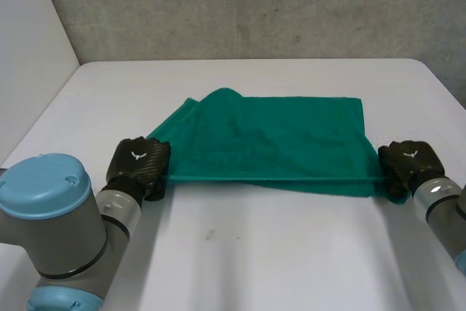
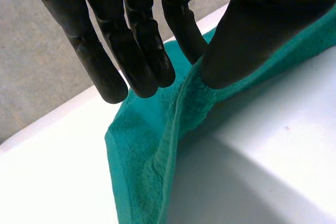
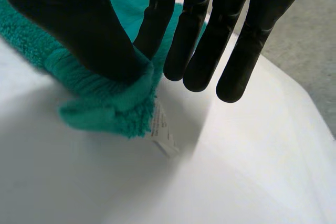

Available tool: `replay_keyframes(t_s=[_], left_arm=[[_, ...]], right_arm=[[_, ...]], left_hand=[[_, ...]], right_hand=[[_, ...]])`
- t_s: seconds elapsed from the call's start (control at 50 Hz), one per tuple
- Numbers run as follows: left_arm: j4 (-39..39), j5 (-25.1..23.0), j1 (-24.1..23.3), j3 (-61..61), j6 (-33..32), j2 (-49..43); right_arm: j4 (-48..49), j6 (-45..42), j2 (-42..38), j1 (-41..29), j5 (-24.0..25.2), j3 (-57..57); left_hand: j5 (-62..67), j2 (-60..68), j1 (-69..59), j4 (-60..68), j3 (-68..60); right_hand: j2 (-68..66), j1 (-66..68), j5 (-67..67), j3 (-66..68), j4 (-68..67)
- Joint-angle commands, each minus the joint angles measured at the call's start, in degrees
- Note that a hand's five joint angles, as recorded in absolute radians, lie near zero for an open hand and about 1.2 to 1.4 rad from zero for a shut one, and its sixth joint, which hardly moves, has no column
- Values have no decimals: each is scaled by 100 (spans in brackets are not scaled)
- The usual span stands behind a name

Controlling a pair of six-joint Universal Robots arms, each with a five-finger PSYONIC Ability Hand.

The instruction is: Fold the towel.

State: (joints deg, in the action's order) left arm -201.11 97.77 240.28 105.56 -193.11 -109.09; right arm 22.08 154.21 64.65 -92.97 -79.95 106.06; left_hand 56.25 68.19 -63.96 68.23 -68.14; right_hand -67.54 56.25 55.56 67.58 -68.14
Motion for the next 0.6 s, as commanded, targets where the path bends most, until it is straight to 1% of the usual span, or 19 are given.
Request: replay_keyframes(t_s=[0.02, 0.08, 0.1, 0.16, 0.18, 0.2, 0.24, 0.26, 0.34, 0.4, 0.54, 0.6], left_arm=[[212, -91, 10, -18, -17, -42], [309, -188, 88, -53, -17, -42], [388, -258, 219, -88, -17, -42], [529, -425, 484, -115, -17, -42], [625, -556, 658, -132, -17, -34], [669, -636, 730, -158, -17, -33], [775, -777, 879, -202, -17, -42], [888, -917, 1037, -246, 1, -68], [1126, -1181, 1301, -308, 1, -121], [1206, -1243, 1328, -360, -25, -253], [1232, -1208, 1328, -422, -139, -490], [1215, -1199, 1328, -466, -324, -675]], right_arm=[[349, 364, 1251, 297, 58, 529], [402, 390, 1330, 315, 76, 626], [411, 399, 1365, 324, 76, 653], [420, 391, 1418, 394, 85, 732], [420, 390, 1418, 429, 85, 741], [420, 390, 1418, 455, 94, 741], [394, 382, 1410, 491, 155, 741], [385, 373, 1410, 500, 181, 741], [350, 355, 1392, 526, 252, 732], [350, 355, 1383, 526, 252, 732], [341, 364, 1383, 526, 261, 741], [341, 364, 1383, 517, 269, 750]], left_hand=[[-1994, -2188, 1765, -2192, 2184], [-3127, -3321, 2898, -3325, 3317], [-3630, -3824, 3401, -3828, 3820], [-4004, -4198, 3775, -4202, 4194], [-4172, -4366, 3943, -4370, 4362], [-4257, -4451, 4028, -4455, 4446], [-4341, -4535, 4112, -4539, 4531], [-4342, -4536, 4113, -4540, 4531], [-4325, -4519, 4096, -4523, 4515], [-4291, -4485, 4062, -4489, 4481], [-4174, -4368, 3945, -4372, 4363], [-4157, -4351, 3928, -4355, 4346]], right_hand=[[-1246, 2375, 1444, 1242, -1186], [-1246, 2375, 1444, 1242, -1186], [-1246, 2375, 1444, 1242, -1186], [-1246, 2375, 1444, 1242, -1186], [-1246, 2375, 1444, 1242, -1186], [-1246, 2375, 1444, 1242, -1186], [-1246, 2375, 1444, 1242, -1186], [-1246, 2375, 1444, 1242, -1186], [-1246, 2375, 1444, 1242, -1186], [-1246, 2375, 1444, 1242, -1186], [-1246, 2375, 1444, 1242, -1186], [-1246, 2375, 1444, 1242, -1186]])
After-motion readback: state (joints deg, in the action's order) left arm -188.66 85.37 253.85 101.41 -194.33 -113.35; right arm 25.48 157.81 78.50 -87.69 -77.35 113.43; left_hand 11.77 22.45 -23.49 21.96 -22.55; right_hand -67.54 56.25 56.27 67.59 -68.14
